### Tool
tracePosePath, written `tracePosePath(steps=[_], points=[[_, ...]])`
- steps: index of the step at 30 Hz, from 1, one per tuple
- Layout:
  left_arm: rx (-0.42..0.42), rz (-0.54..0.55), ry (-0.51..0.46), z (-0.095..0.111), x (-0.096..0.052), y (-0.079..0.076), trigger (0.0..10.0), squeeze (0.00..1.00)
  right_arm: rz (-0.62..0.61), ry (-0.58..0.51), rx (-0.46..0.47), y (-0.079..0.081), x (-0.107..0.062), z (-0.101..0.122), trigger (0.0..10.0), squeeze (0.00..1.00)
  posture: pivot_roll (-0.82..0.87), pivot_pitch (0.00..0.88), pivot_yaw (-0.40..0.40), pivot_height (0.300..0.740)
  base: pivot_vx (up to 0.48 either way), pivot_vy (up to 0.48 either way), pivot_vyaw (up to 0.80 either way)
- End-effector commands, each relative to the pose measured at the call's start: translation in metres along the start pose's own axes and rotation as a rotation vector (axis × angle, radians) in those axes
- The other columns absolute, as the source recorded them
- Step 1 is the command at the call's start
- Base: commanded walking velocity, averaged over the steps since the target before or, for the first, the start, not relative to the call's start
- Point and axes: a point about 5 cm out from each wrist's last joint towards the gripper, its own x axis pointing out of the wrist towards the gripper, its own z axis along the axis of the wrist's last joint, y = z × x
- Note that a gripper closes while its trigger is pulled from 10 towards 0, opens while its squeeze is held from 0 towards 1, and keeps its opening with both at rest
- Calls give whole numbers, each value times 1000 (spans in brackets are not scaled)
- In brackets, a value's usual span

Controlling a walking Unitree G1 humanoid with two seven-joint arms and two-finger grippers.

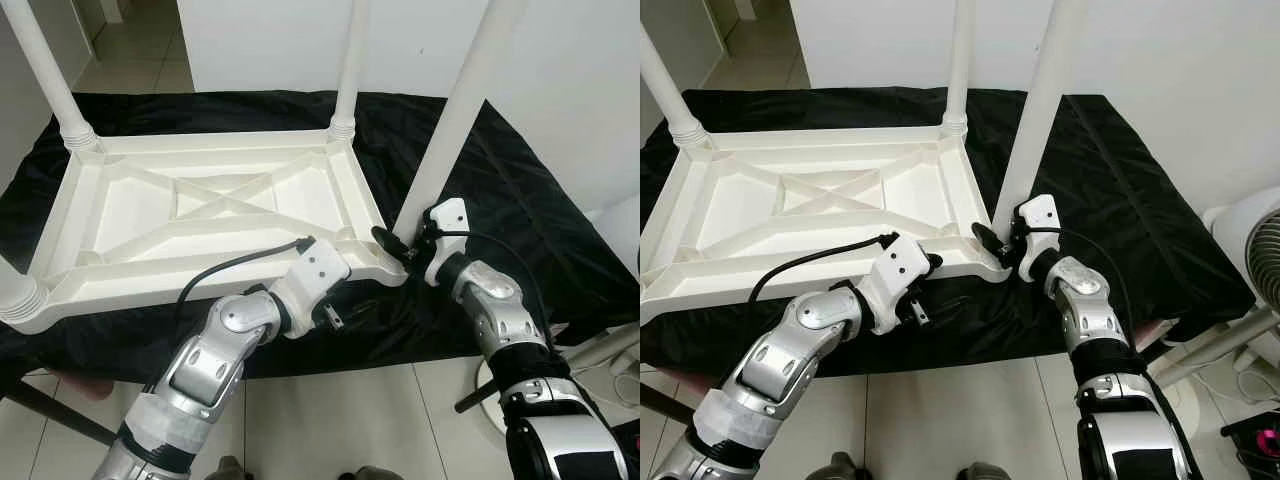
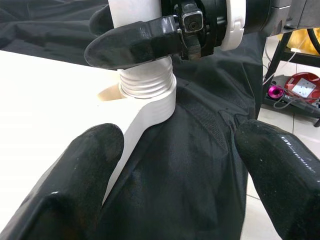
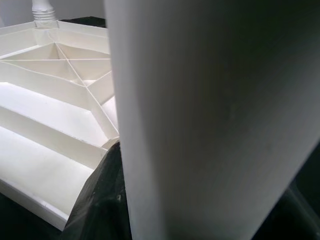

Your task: Building children table

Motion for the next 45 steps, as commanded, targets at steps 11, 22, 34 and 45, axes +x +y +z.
tracePosePath(steps=[11, 22, 34, 45], points=[[-2, 17, 7, -2, -1, -2, 10000, 0, -297, 61, 115, 19, -1, -23, 10000, 0, -48, 0, -38, 740, 0, 0, 0], [-7, 23, 5, -2, 0, -2, 10000, 0, -589, 78, 185, 48, 1, -26, 10000, 0, -46, 0, -47, 740, 0, 0, 0], [-31, 38, 8, -3, -2, -3, 10000, 0, -605, 41, 222, 62, 5, -13, 10000, 1000, -47, 10, -48, 740, 0, 0, 0], [-36, 41, 9, -4, -3, -5, 10000, 0, -590, 22, 210, 57, -1, -9, 10000, 1000, -45, 19, -54, 740, 0, 0, 0]])
